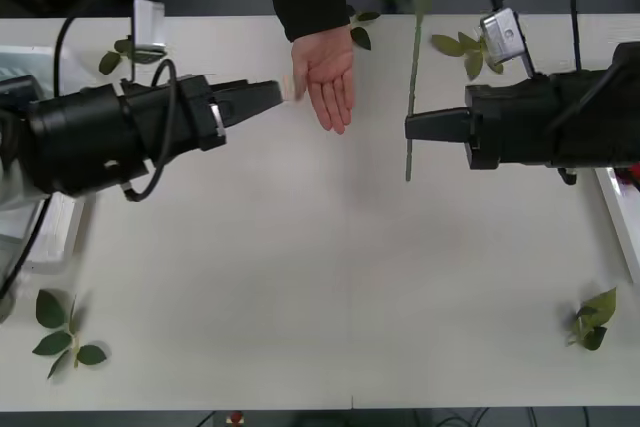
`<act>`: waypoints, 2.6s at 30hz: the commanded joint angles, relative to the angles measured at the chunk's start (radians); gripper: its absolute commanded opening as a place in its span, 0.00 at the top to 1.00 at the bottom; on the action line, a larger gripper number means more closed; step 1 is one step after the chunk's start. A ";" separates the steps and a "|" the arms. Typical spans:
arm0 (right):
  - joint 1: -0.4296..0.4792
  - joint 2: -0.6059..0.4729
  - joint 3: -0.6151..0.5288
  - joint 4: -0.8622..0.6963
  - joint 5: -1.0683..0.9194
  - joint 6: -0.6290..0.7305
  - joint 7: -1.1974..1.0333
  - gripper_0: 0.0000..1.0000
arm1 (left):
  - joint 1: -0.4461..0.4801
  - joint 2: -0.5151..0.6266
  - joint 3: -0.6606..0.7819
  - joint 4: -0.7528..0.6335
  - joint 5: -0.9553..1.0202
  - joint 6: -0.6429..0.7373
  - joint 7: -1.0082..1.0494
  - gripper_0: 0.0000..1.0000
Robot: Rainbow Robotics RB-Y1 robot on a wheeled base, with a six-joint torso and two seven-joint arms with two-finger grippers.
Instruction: Place the red flowers into the right box and the blue flowers into the left box. If a person shows an open palm, hand one flower to the person first, then continue sorting.
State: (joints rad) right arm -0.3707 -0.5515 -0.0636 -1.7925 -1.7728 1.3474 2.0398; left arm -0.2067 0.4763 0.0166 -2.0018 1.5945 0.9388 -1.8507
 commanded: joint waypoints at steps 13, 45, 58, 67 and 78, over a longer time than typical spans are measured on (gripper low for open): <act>-0.036 0.056 0.094 -0.136 0.250 -0.499 0.517 1.00 | 0.012 0.274 0.195 0.078 0.193 0.310 -0.130 0.00; -0.034 0.054 0.126 -0.131 0.230 -0.607 0.579 0.82 | -0.037 0.186 0.284 0.110 0.111 0.330 -0.211 0.00; -0.034 0.047 0.125 -0.131 0.187 -0.610 0.596 0.00 | -0.037 0.171 0.284 0.110 0.114 0.328 -0.223 0.00; -0.033 0.024 0.125 -0.131 0.167 -0.600 0.600 0.00 | -0.036 0.169 0.283 0.110 0.114 0.330 -0.223 0.00; 0.042 -0.105 0.010 -0.131 0.065 -0.373 0.665 0.00 | -0.036 0.169 0.276 0.110 0.116 0.330 -0.223 0.00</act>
State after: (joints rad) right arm -0.3552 -0.6262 0.0231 -1.8955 -1.6932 0.9192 2.6708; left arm -0.2162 0.6489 0.2818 -1.8823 1.7037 1.2681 -2.0654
